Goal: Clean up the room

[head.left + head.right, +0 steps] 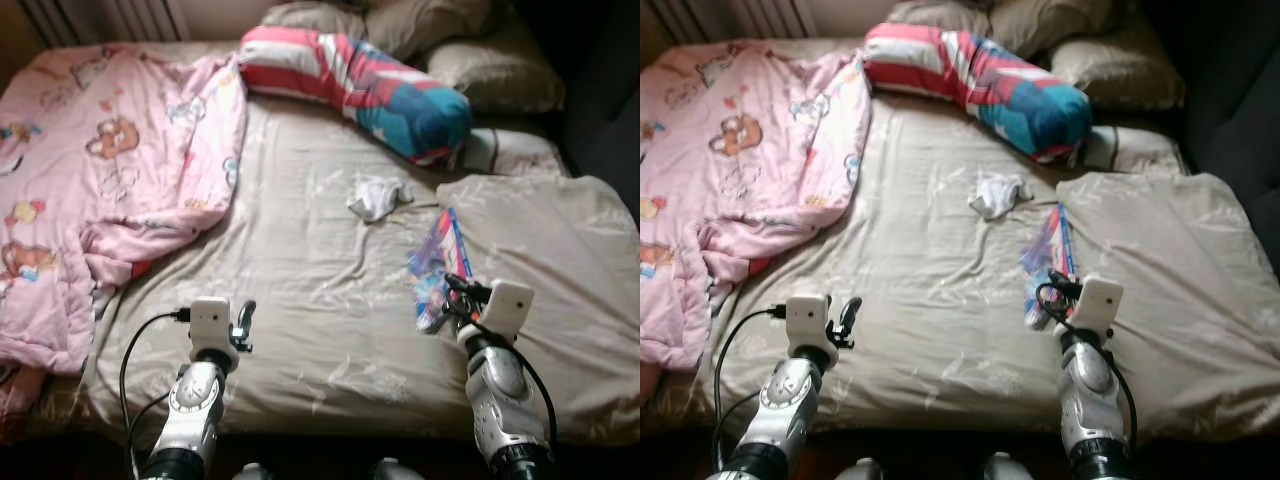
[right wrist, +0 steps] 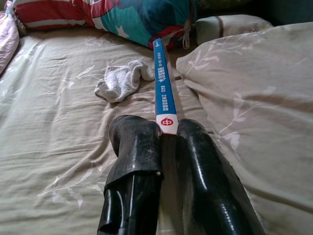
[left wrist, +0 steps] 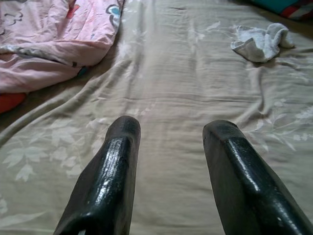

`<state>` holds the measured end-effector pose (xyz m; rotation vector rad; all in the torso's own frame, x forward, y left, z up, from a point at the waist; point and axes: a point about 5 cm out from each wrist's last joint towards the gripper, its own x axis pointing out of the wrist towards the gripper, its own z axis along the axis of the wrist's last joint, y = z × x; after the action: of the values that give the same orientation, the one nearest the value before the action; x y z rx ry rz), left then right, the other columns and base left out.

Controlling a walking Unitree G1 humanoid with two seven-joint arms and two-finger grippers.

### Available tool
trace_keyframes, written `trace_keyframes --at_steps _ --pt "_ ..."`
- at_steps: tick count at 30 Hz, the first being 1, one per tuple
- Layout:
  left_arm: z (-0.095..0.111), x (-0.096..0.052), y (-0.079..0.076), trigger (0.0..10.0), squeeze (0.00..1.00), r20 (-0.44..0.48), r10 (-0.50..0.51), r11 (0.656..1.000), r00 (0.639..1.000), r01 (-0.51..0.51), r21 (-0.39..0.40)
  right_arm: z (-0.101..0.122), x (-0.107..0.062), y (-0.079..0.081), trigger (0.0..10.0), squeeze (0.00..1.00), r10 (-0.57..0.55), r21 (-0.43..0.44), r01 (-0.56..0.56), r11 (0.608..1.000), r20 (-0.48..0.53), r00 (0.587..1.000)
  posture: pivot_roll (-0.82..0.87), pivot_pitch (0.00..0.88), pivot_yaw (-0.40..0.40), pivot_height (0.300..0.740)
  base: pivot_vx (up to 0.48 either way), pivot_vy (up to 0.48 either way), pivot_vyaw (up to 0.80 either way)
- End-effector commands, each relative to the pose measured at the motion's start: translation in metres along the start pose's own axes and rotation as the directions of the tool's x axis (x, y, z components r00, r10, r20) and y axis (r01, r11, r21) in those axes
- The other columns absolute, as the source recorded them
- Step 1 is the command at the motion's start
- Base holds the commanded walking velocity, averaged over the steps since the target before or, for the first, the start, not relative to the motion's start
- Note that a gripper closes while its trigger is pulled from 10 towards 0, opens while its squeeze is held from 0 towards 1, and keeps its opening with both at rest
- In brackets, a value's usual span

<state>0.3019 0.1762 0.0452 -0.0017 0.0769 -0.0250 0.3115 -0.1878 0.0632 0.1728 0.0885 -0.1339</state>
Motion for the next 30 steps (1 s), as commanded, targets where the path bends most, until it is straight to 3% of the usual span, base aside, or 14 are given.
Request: trace_keyframes --at_steps 1,10,20,30 --pt "-0.0052 -0.0037 0.0027 10.0 0.00 -0.022 0.000 1.000 1.000 0.000 0.007 0.0006 -0.0009 0.0002 10.0 0.00 -0.002 0.010 0.002 1.000 0.016 1.000 -0.03 0.221 0.016 0.740 0.000 0.000 0.00" --pt "-0.0052 -0.0032 0.0026 10.0 0.00 -0.024 -0.003 1.000 1.000 0.003 0.006 -0.0014 0.0006 -0.0022 10.0 0.00 -0.018 -0.007 0.018 1.000 -0.012 1.000 -0.03 0.220 0.018 0.740 0.000 0.000 0.00" --pt "-0.0056 -0.0035 0.0028 10.0 0.00 -0.026 -0.006 1.000 1.000 0.006 0.009 -0.0027 0.0006 -0.0035 10.0 0.00 -0.024 -0.010 0.024 1.000 -0.017 1.000 -0.03 0.220 0.020 0.700 0.000 0.000 0.00" --pt "-0.0055 -0.0031 0.0018 10.0 0.00 -0.026 -0.012 1.000 1.000 0.012 0.009 -0.0063 0.0005 -0.0023 10.0 0.00 -0.021 0.007 0.021 1.000 -0.027 0.999 -0.03 0.215 0.023 0.700 0.000 0.000 0.00"
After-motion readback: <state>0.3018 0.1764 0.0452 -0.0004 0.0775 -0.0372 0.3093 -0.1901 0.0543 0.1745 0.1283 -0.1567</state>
